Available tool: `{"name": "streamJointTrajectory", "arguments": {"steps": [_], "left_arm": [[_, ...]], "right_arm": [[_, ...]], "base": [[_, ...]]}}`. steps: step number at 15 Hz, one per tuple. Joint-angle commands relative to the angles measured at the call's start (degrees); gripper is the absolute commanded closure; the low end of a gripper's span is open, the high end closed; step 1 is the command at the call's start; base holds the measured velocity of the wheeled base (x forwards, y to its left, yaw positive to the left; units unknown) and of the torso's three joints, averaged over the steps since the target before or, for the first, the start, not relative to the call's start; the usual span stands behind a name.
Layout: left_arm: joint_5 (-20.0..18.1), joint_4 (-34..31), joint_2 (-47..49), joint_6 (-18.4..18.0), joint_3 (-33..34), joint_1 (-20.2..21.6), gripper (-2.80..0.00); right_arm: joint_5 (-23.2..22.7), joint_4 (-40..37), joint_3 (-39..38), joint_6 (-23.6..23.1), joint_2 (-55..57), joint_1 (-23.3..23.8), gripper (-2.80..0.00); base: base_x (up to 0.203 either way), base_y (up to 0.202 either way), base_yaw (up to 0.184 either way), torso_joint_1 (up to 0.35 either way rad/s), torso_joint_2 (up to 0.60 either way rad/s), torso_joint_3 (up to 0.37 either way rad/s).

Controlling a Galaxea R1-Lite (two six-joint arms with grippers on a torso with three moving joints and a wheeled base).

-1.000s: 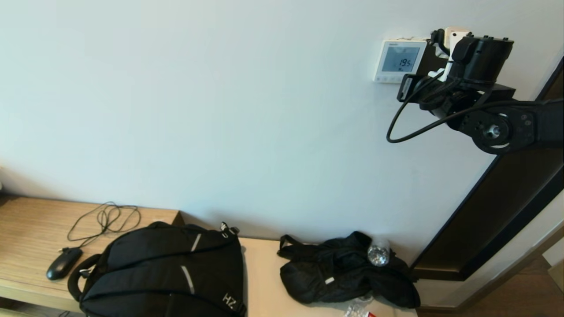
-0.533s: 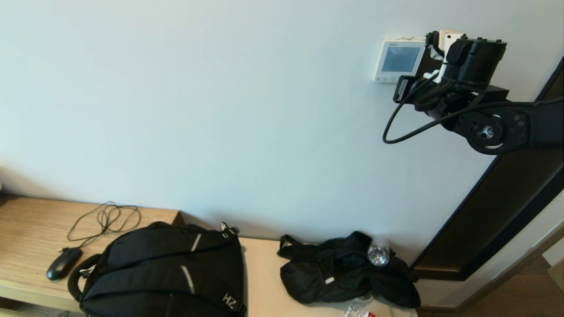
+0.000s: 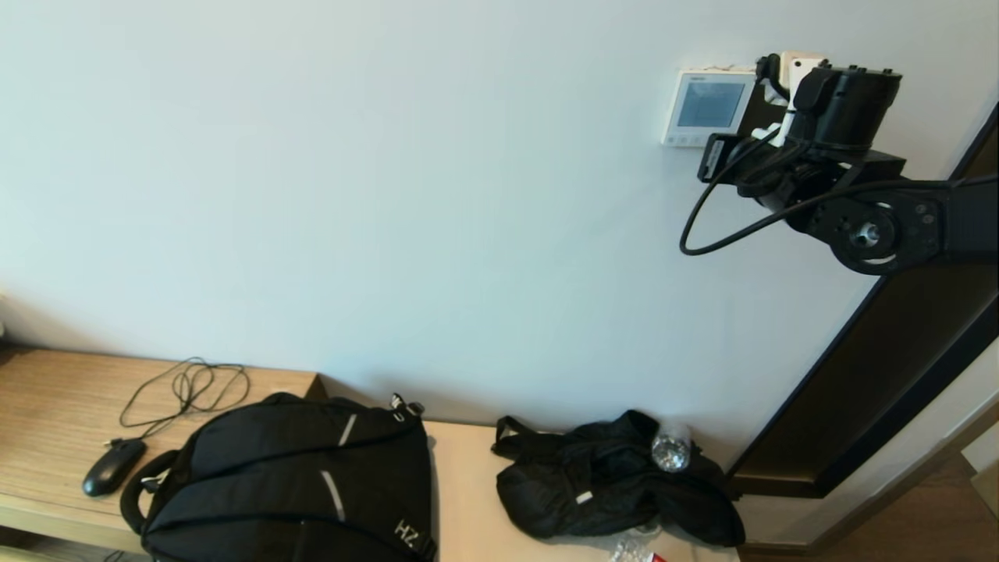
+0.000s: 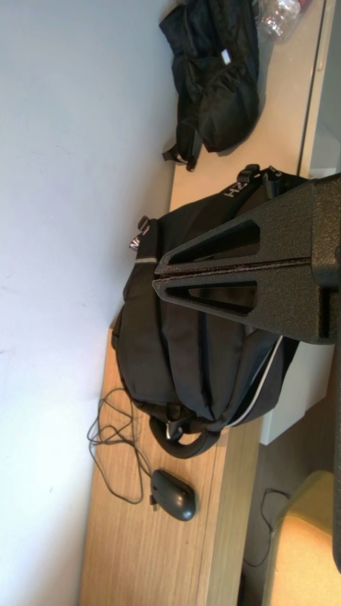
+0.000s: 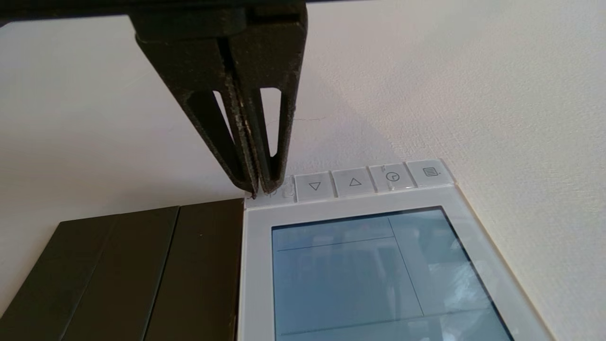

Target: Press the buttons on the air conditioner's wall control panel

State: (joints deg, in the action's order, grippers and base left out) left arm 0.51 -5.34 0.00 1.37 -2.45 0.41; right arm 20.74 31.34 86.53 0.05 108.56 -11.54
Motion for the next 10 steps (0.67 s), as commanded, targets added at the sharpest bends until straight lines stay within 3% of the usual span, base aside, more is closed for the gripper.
{"name": "streamJointTrajectory", "arguments": {"steps": [1,10], "left_arm": [[0.0,0.0,0.0,0.0,0.0,0.0,0.0],[0.0,0.0,0.0,0.0,0.0,0.0,0.0]], "right_arm": [[-0.1,0.2,-2.2,0.0,-4.5,-0.1,0.0],[0.1,0.2,-21.5,-0.6,-28.2,-2.8,0.0]], "base": [[0.0,0.0,0.0,0.0,0.0,0.0],[0.0,0.0,0.0,0.0,0.0,0.0]]}}
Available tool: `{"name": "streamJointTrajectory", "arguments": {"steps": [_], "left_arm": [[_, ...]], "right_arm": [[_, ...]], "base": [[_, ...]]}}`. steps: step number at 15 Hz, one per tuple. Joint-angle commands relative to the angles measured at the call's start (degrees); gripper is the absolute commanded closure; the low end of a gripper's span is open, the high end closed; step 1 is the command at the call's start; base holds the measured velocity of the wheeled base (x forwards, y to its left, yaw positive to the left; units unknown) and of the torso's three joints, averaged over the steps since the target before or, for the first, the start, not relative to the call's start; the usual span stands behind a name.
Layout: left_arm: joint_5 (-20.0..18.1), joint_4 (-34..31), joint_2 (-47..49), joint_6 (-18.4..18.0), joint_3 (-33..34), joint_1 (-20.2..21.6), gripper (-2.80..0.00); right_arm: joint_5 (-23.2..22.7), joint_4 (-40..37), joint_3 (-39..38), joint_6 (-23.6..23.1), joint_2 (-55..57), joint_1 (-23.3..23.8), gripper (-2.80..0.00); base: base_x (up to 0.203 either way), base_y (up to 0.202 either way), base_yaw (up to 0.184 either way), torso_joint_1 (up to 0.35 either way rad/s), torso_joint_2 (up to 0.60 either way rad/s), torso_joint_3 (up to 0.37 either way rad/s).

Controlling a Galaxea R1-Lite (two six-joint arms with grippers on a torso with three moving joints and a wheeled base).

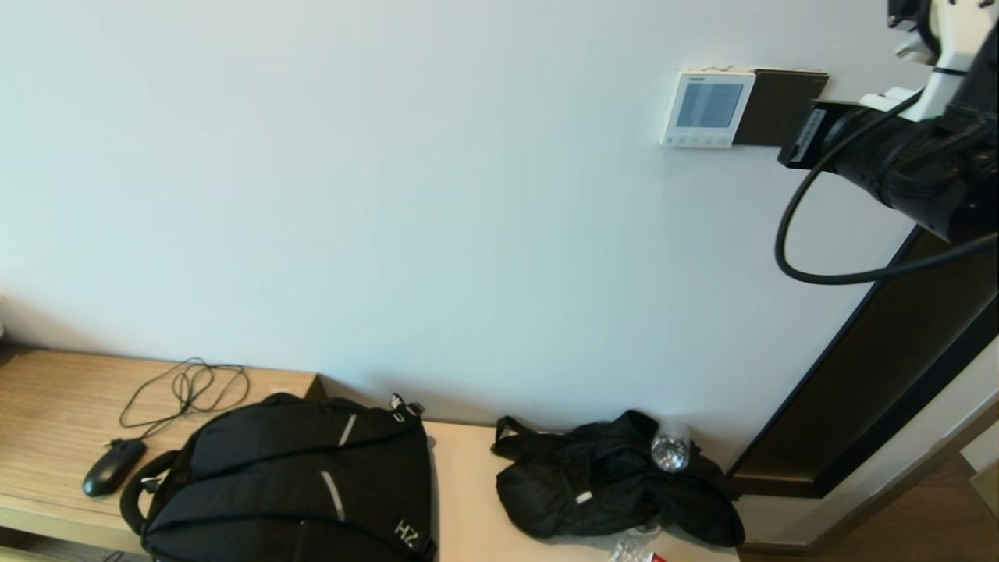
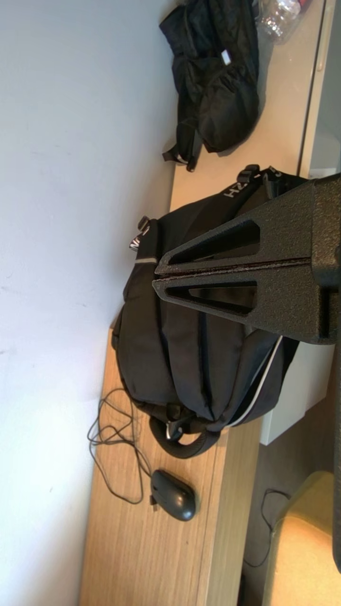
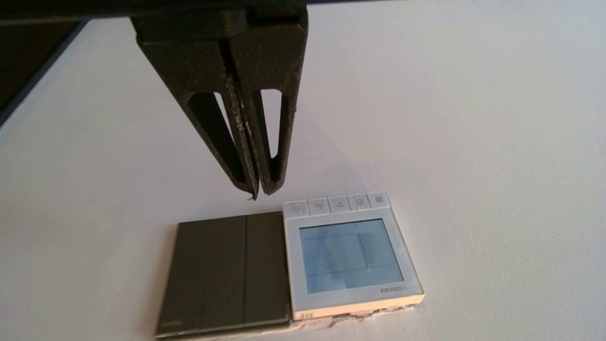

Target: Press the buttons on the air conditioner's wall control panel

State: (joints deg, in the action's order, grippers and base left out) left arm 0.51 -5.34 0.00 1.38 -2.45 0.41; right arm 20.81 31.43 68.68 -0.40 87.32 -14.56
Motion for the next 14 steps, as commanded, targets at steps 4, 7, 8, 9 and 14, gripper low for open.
{"name": "streamJointTrajectory", "arguments": {"steps": [4,7,8,9,14], "left_arm": [[0.0,0.0,0.0,0.0,0.0,0.0,0.0],[0.0,0.0,0.0,0.0,0.0,0.0,0.0],[0.0,0.0,0.0,0.0,0.0,0.0,0.0],[0.0,0.0,0.0,0.0,0.0,0.0,0.0],[0.0,0.0,0.0,0.0,0.0,0.0,0.0]], "right_arm": [[-0.2,-0.5,-15.6,-1.8,-19.7,1.4,0.0],[-2.5,-1.2,-27.5,-2.4,-29.3,4.1,0.0],[-3.8,-2.2,-30.9,-2.5,-32.4,5.3,0.0],[-5.3,-3.8,-33.6,-2.5,-34.9,6.6,0.0],[-15.1,-10.6,-48.5,-2.6,-49.1,12.0,0.0]], "base": [[0.0,0.0,0.0,0.0,0.0,0.0],[0.0,0.0,0.0,0.0,0.0,0.0],[0.0,0.0,0.0,0.0,0.0,0.0],[0.0,0.0,0.0,0.0,0.0,0.0],[0.0,0.0,0.0,0.0,0.0,0.0]]}}
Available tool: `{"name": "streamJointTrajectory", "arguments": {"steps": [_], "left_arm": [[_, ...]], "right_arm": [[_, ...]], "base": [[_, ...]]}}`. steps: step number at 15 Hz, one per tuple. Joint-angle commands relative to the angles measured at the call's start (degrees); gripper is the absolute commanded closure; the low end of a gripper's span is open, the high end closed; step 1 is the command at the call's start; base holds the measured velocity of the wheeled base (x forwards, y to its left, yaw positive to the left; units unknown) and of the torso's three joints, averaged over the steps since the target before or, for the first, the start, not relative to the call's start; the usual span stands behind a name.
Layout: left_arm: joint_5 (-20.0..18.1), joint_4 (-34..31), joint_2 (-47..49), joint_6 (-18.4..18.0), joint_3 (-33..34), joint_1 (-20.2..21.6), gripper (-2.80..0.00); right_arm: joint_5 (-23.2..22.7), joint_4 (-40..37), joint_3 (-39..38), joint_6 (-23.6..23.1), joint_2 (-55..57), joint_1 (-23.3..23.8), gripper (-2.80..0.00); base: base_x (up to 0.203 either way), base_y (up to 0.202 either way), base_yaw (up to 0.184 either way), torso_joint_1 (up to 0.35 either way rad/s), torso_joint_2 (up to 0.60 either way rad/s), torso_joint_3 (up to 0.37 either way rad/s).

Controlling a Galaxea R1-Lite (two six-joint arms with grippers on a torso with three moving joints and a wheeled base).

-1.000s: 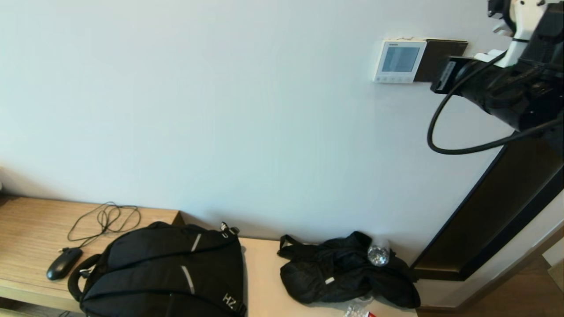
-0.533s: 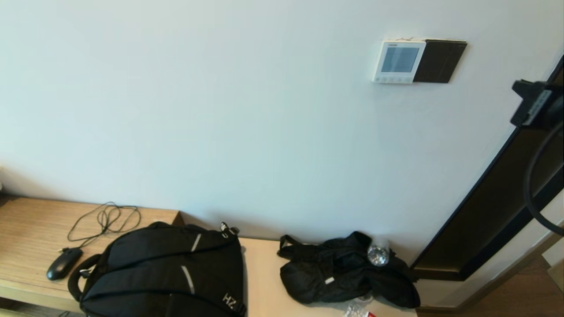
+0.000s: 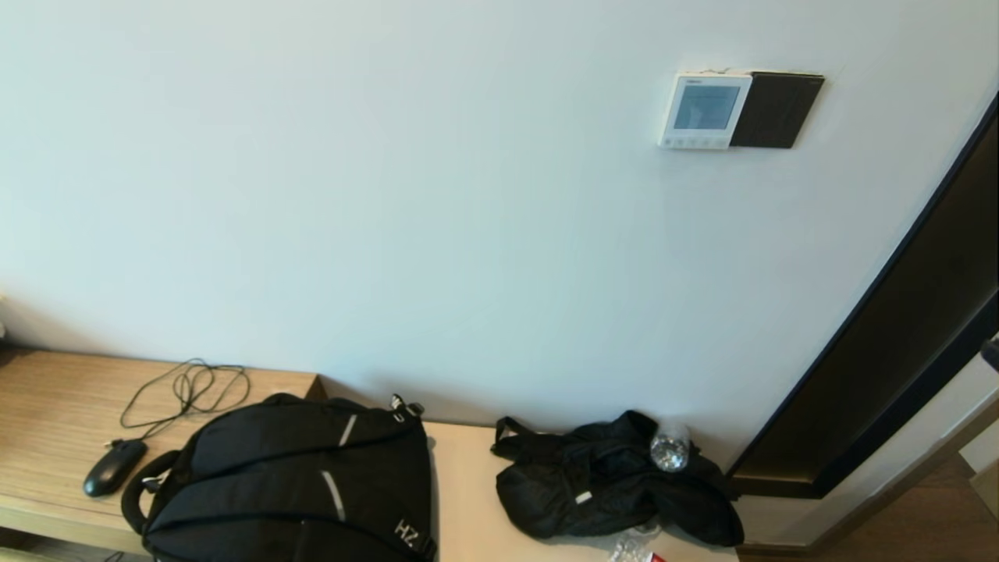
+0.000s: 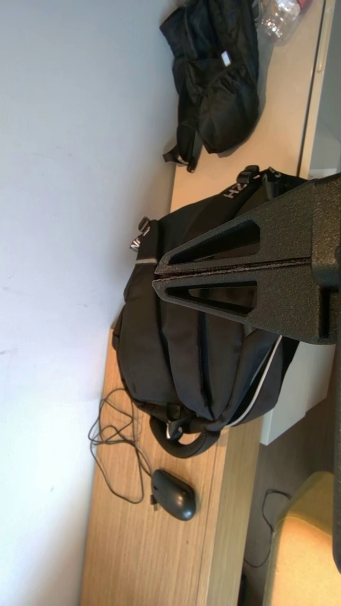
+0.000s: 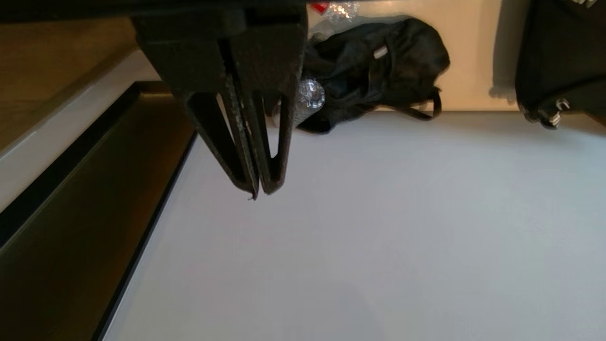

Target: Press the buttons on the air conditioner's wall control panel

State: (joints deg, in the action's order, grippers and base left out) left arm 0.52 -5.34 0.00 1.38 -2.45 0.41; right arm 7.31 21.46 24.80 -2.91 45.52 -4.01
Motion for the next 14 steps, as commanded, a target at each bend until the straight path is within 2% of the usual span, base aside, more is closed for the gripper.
{"name": "streamJointTrajectory", "arguments": {"steps": [1,8,10,14], "left_arm": [[0.0,0.0,0.0,0.0,0.0,0.0,0.0],[0.0,0.0,0.0,0.0,0.0,0.0,0.0],[0.0,0.0,0.0,0.0,0.0,0.0,0.0],[0.0,0.0,0.0,0.0,0.0,0.0,0.0]], "right_arm": [[-3.7,-1.9,-7.5,-0.1,-10.9,2.3,0.0],[-10.1,-13.9,-19.8,-1.7,-30.7,5.3,0.0],[-10.5,-14.7,-23.5,-2.7,-32.7,5.2,0.0],[-10.2,-17.3,-24.7,-2.8,-38.7,4.7,0.0]], "base": [[0.0,0.0,0.0,0.0,0.0,0.0],[0.0,0.0,0.0,0.0,0.0,0.0],[0.0,0.0,0.0,0.0,0.0,0.0],[0.0,0.0,0.0,0.0,0.0,0.0]]}}
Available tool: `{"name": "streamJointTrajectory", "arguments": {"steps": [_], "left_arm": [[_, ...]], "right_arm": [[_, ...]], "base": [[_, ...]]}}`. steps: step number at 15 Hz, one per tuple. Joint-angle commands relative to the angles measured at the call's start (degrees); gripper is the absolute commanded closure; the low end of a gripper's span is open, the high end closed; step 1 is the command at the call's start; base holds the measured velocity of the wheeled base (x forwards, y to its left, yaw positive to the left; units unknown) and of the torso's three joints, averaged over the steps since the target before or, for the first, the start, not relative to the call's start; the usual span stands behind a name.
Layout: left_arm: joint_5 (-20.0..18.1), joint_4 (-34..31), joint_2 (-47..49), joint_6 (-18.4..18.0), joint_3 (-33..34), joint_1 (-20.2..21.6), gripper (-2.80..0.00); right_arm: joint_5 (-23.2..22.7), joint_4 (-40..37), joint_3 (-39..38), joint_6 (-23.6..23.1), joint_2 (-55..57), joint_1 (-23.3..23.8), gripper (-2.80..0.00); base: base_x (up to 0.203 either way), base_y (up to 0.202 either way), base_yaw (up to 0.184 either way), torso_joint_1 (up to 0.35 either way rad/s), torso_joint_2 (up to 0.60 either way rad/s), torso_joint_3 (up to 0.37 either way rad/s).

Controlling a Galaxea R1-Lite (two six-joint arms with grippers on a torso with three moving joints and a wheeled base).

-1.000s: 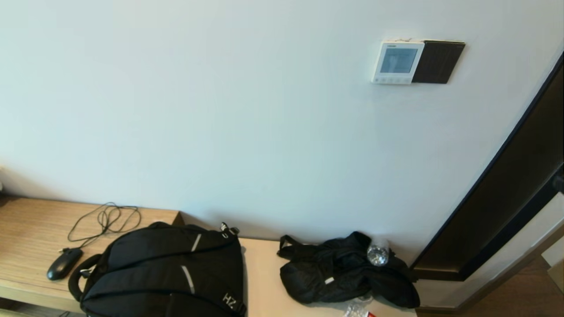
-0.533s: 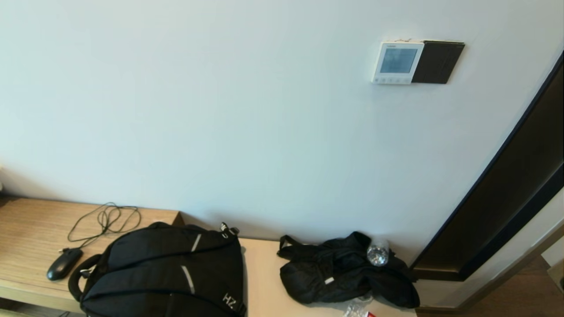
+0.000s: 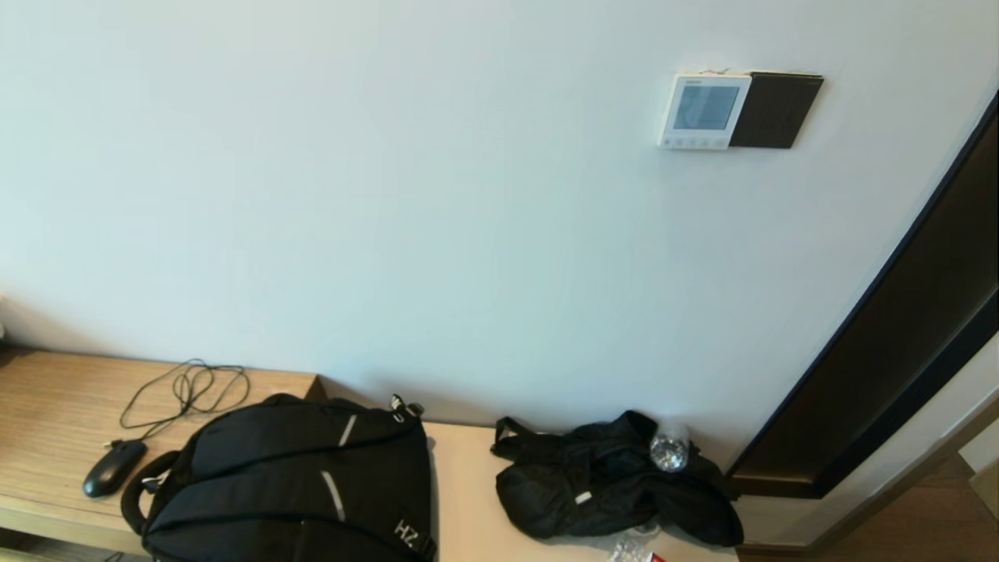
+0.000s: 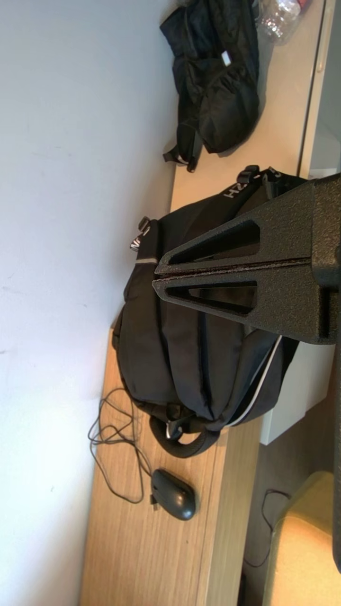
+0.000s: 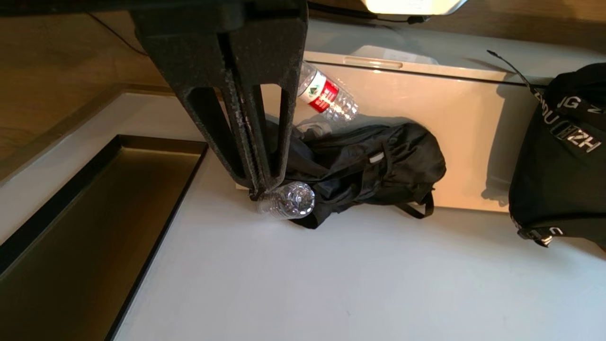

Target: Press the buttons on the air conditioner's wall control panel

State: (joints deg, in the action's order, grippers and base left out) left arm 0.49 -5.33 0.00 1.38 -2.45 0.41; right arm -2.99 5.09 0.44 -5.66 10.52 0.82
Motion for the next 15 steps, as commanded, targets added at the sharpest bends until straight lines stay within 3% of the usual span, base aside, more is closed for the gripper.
{"name": "streamJointTrajectory", "arguments": {"steps": [1,4,15], "left_arm": [[0.0,0.0,0.0,0.0,0.0,0.0,0.0],[0.0,0.0,0.0,0.0,0.0,0.0,0.0],[0.1,0.0,0.0,0.0,0.0,0.0,0.0]], "right_arm": [[0.2,-2.8,-0.1,0.0,-5.8,-0.2,0.0],[0.6,-4.7,-0.4,-0.3,-10.3,-0.2,0.0],[0.8,-4.8,-0.4,-0.2,-10.4,-0.1,0.0]], "base": [[0.0,0.0,0.0,0.0,0.0,0.0],[0.0,0.0,0.0,0.0,0.0,0.0],[0.0,0.0,0.0,0.0,0.0,0.0]]}}
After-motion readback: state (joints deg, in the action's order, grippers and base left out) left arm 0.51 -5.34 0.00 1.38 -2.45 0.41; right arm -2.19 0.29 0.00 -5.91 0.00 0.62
